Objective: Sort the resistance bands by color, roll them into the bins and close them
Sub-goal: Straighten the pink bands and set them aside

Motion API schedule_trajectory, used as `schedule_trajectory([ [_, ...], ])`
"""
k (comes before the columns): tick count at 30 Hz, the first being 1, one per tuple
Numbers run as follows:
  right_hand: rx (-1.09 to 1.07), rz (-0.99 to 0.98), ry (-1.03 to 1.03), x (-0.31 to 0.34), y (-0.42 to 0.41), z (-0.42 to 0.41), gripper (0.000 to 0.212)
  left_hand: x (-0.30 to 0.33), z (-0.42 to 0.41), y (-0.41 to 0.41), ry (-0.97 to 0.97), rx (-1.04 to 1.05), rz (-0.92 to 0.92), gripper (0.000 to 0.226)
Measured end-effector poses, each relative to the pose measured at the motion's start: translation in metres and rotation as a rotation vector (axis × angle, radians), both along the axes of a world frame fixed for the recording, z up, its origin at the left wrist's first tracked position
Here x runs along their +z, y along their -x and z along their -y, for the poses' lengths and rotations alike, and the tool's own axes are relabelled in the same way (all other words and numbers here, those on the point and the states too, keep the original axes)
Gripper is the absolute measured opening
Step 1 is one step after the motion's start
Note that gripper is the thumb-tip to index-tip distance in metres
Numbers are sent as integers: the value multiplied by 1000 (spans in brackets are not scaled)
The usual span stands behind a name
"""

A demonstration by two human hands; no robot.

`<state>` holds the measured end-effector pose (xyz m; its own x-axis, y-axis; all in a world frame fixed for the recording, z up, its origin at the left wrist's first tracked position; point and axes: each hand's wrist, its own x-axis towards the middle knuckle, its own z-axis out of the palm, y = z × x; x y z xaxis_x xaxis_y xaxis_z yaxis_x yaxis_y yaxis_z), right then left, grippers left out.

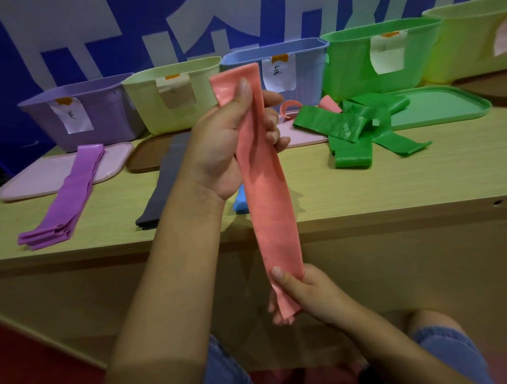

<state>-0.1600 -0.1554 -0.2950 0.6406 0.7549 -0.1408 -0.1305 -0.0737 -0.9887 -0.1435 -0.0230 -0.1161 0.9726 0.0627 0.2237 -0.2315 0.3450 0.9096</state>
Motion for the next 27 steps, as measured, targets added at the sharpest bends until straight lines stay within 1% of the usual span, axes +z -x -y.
schedule_trajectory([
  [2,-24,83,44,-1,1,-1,45,1,1,0,-14,0,-10,39],
  [5,-69,173,76,-2,1,-1,37,1,-2,0,-5,4,-10,39],
  [6,-89,174,78,-4,0,-1,35,1,-3,-1,10,5,-7,39],
  [7,-119,168,78,-7,0,-1,39,1,-5,-1,25,7,-2,39],
  [9,-194,177,90,-14,0,-1,53,2,-8,-1,34,15,3,39],
  [10,-218,188,101,-17,0,-2,55,3,-9,-1,24,22,1,39],
  [11,-222,193,106,-19,1,-2,55,2,-9,-1,7,33,-3,38],
  [13,-207,188,109,-21,3,-3,45,2,-9,-1,-14,58,-15,39],
  [14,-203,179,109,-20,4,-4,42,2,-10,-2,-1,71,-21,39],
  [15,-207,177,105,-20,4,-6,44,3,-11,-2,24,85,-24,38],
  [17,-247,183,89,-17,3,-8,51,5,-13,-4,82,118,-14,37],
  [20,-287,222,39,-12,-1,-6,52,5,-13,-3,90,139,25,36],
  [23,-262,285,-39,-5,-5,4,68,-1,-16,3,71,122,45,36],
  [24,-262,306,-59,-2,-6,9,70,-3,-17,5,80,117,37,36],
  [26,-271,357,-91,8,-6,18,65,-9,-17,8,104,105,9,36],
  [27,-284,383,-94,15,-6,22,57,-12,-15,10,117,93,-3,36],
])
